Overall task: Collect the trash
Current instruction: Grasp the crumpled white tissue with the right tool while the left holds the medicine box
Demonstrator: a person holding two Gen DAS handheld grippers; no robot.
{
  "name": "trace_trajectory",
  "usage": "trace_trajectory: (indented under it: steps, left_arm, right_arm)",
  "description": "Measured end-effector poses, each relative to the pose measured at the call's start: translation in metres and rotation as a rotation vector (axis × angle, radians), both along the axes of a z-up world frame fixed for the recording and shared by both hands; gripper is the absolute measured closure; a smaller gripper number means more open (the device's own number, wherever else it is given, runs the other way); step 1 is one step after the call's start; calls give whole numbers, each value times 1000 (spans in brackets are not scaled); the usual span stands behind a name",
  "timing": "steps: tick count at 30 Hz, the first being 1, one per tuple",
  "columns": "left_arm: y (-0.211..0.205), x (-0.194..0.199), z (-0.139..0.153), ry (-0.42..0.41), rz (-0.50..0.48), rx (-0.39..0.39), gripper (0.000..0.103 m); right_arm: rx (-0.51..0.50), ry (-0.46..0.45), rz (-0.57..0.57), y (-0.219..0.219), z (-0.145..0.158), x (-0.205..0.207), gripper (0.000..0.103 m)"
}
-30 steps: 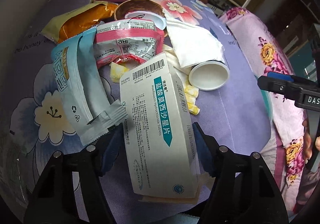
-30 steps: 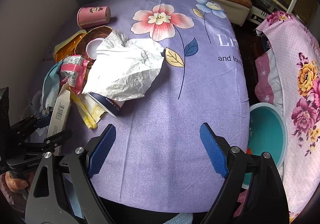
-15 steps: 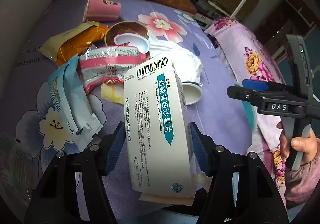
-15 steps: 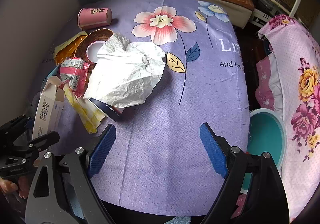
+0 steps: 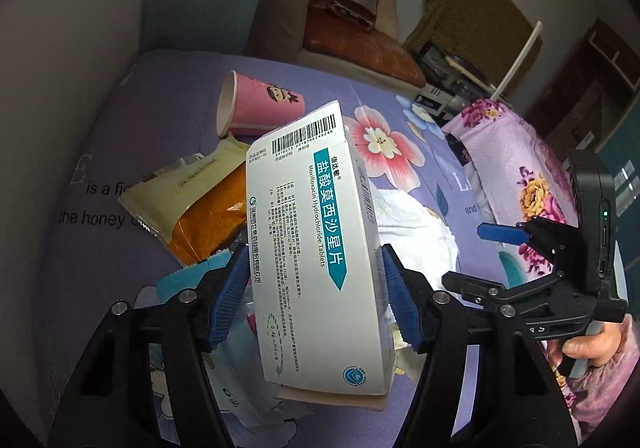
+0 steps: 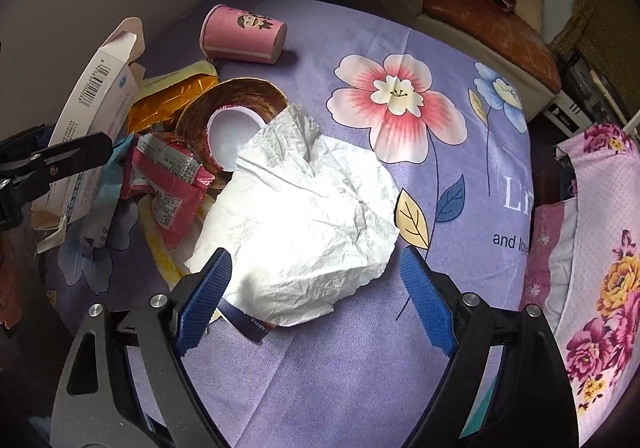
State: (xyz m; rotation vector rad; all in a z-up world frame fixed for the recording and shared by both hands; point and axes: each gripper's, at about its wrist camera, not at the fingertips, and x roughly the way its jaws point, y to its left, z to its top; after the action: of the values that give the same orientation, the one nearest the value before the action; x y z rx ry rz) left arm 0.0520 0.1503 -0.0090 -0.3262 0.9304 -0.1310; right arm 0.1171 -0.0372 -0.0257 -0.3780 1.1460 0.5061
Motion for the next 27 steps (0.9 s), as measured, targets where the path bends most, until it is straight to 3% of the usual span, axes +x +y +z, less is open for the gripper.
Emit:
trace_trajectory:
  steps: [6,8,9,12,16,17,18,21,23,25,27]
  left_arm:
    - [7,14,-19,39,-5,-16,37]
    - [7,16,-24,49,-6,-22,37]
    - [7,17,-26,54,-7,-24,37]
    - [7,20,-30,62,-6,-26,37]
    - [6,23,-29,60,-6,-30,37]
    - [5,23,-29,60,-10,-27,37]
    - [4,22,-29,59,-13,-21,36]
    - [2,20,-29,57,-16,-19,36]
    - [2,21,-29,58,-15,-19,36]
    - [2,21,-29,61,-13,-24,36]
    - [1,21,-30,63,-14,-25,36]
  right_arm:
    - [-4,57,24,16,-28,27,21]
    - [12,59,9,17,-32,33,36]
    - [15,61,5,17,-34,34,51]
    - [26,68,5,20,-38,36,62]
    - [81,68,-13,18,-30,37,63]
    - [106,84,-21,16,-28,39,60]
    - [112,96,-29,16,-27,41,43]
    - [88,58,-40,15,-26,43,41]
    - [84,67,-33,17,-29,44,47]
    - [73,66,-27,19,-31,44,73]
    - [82,67,-28,20,-32,45,77]
